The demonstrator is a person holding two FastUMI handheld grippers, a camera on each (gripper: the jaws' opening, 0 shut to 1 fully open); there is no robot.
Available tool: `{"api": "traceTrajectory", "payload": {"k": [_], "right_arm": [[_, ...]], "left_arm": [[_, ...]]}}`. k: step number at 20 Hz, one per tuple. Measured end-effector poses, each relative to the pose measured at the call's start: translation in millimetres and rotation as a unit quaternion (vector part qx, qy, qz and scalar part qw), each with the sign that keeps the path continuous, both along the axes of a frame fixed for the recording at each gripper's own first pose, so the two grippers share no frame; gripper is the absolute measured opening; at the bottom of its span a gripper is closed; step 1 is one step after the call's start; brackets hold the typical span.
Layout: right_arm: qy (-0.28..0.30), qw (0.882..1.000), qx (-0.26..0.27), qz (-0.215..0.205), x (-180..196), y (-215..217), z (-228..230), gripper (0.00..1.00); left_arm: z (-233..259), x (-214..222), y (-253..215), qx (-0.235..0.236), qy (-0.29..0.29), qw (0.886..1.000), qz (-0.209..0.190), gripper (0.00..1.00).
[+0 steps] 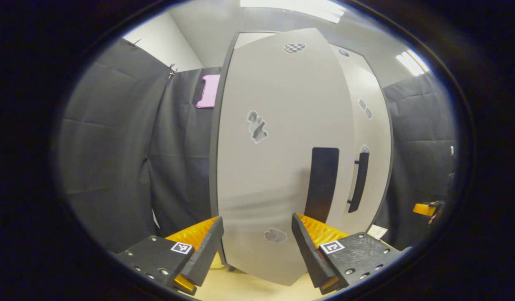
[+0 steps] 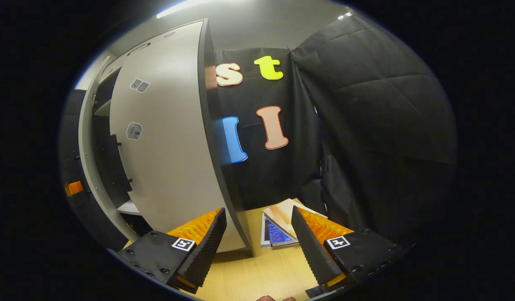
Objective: Grab one shoe with the right hand and put it into the shoe cabinet, grab the other shoe with the left hand and put it into the shoe cabinet; then close the right door with the right hand and the left door with the left hand.
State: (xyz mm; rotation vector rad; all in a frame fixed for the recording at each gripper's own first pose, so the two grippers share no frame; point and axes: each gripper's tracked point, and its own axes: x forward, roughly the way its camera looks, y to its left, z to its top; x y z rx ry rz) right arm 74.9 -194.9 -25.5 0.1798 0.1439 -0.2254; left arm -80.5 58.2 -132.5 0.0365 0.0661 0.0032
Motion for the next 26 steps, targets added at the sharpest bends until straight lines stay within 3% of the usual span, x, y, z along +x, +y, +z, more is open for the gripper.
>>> {"api": "traceTrajectory", "payload": {"k": [2,7,13,21,26], "right_arm": [[0.006,1.000,-0.021,-0.008,-2.1,-16.2,-5.6,0.98],[0.012,0.999,-0.027,0.015,8.9,-29.9,-25.3,0.98],[-0.014,0.996,-0.079,0.028,9.9,-30.5,3.5,0.98],[-0.031,0.995,-0.090,0.031,-61.9,14.7,37.3,0.98],[-0.021,0.995,-0.087,0.037,-102.4,47.4,17.5,0.98]], "left_arm": [[-5.8,-4.0,-1.5,0.011,0.006,1.000,0.026,0.93],[-17.6,-25.3,-18.0,-0.039,0.018,0.998,0.038,0.94],[-4.0,-64.0,-13.9,-0.009,0.015,0.999,0.051,0.93],[8.4,-131.1,0.4,-0.013,-0.015,1.000,0.014,0.93],[-21.6,-172.3,0.1,0.002,-0.002,1.000,-0.004,0.93]]}}
